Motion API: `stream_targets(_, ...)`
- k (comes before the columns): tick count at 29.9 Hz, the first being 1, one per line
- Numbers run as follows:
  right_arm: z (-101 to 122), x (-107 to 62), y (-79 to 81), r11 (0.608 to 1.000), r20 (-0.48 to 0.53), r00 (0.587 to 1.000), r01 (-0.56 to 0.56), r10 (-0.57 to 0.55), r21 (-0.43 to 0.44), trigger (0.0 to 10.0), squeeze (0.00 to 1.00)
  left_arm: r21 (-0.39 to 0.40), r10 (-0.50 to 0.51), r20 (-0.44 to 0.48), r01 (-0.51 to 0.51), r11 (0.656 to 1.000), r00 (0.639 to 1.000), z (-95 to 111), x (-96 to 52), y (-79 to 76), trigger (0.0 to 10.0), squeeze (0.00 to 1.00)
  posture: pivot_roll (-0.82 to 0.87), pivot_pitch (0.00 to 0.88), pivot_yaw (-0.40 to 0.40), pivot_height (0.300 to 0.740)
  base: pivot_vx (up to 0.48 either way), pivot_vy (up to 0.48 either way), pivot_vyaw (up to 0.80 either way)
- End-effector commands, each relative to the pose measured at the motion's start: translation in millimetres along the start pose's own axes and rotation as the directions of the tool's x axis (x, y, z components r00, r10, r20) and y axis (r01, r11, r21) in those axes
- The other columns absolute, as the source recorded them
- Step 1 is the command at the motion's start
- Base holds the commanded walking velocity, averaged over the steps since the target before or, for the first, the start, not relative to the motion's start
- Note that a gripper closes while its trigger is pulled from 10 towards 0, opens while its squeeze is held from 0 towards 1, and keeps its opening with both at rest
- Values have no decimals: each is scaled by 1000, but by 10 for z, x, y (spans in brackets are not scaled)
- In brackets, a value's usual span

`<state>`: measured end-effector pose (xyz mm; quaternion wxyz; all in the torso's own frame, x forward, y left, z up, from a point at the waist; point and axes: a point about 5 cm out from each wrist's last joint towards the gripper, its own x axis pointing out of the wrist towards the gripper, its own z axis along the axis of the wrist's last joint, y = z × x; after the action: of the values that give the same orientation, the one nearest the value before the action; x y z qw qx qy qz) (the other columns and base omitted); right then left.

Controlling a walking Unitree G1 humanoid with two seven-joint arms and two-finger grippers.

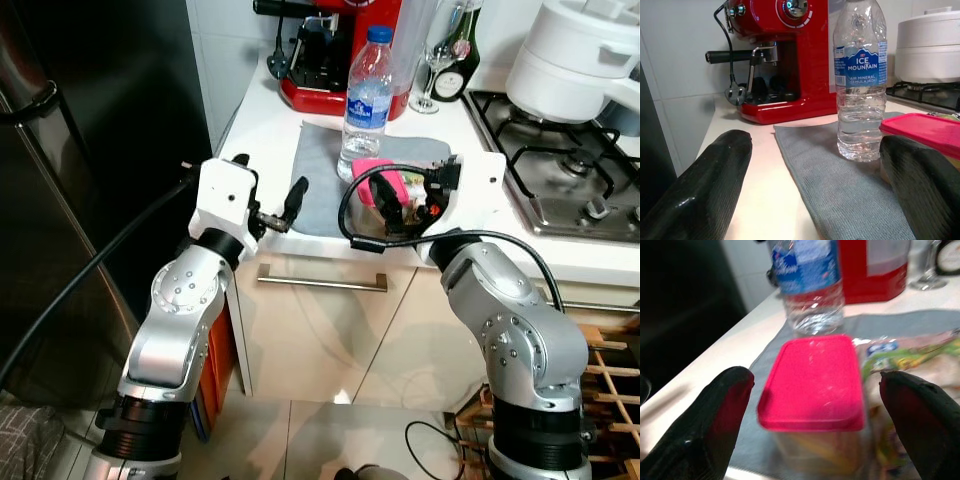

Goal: Restocking fridge

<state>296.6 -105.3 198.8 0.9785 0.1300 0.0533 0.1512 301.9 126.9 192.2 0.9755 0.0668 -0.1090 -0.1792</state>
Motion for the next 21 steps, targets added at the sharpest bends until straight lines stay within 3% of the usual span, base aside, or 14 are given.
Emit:
stream_targets(1, -7, 25, 43, 999, -24, 999, -33, 33, 7, 10000, 0, 6, -5, 9, 5, 1000, 1000, 32, 7, -17, 10000, 0, -37, 0, -61, 740, 0, 0, 0)
stream_targets(10, -21, 52, 79, 997, -49, 997, -65, 63, -36, 10000, 0, 6, -5, 11, 5, 1000, 1000, 38, 13, -22, 10000, 0, -37, 0, -55, 740, 0, 0, 0)
stream_targets(15, -124, 67, 33, 996, -86, 996, -34, 26, -83, 10000, 0, 4, -14, 12, 14, 1000, 1000, 38, 29, -38, 10000, 0, -46, 0, -46, 740, 0, 0, 0)
stream_targets(21, -281, 98, 5, 996, -148, 989, -26, 14, -81, 10000, 0, 1, -22, 11, 22, 1000, 1000, 37, 44, -46, 10000, 0, -54, 0, -36, 740, 0, 0, 0)
